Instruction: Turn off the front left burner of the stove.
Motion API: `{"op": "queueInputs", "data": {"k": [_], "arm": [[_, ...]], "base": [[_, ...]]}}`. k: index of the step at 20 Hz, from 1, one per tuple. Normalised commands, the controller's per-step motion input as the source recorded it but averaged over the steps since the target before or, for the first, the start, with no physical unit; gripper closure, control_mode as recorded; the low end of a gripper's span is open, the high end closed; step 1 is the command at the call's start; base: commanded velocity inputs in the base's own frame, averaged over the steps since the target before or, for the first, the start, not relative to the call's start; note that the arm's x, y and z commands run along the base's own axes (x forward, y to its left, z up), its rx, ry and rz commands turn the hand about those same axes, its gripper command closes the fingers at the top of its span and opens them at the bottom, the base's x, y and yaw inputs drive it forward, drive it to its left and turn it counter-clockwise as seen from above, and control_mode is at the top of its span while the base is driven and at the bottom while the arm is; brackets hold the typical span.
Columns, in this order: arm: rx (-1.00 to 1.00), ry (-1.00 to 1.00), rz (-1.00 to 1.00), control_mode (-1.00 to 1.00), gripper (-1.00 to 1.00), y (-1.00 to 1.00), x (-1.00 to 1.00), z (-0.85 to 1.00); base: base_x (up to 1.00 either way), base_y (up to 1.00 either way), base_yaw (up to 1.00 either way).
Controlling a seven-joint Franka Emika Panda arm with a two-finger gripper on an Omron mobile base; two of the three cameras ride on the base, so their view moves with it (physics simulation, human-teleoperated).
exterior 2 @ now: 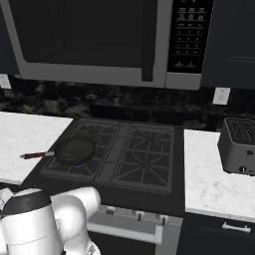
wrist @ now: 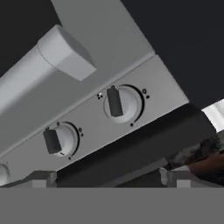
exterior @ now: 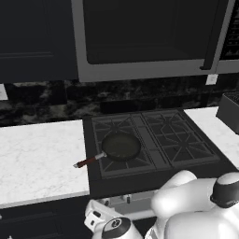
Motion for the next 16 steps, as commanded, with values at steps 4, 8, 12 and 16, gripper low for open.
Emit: {"op": "queueInputs", "data": {"k": [4, 8, 12, 16], "arm": [[-0.18, -0.04, -0.01, -1.00, -1.00, 0.02, 0.03, -0.24], [-0.13, -0.06, 0.00, -1.00, -1.00, 0.00, 0.07, -0.23], [-0.09, -0.05, -0.02, -1.00, -1.00, -0.01, 0.09, -0.10], [-0.06, -0.04, 0.00, -1.00, -1.00, 0.00, 0.21, -0.05]], "base": [[0.00, 0.00, 0.00], [0.00, 0.00, 0.00], [0.00, 0.00, 0.00], [0.00, 0.00, 0.00]]}}
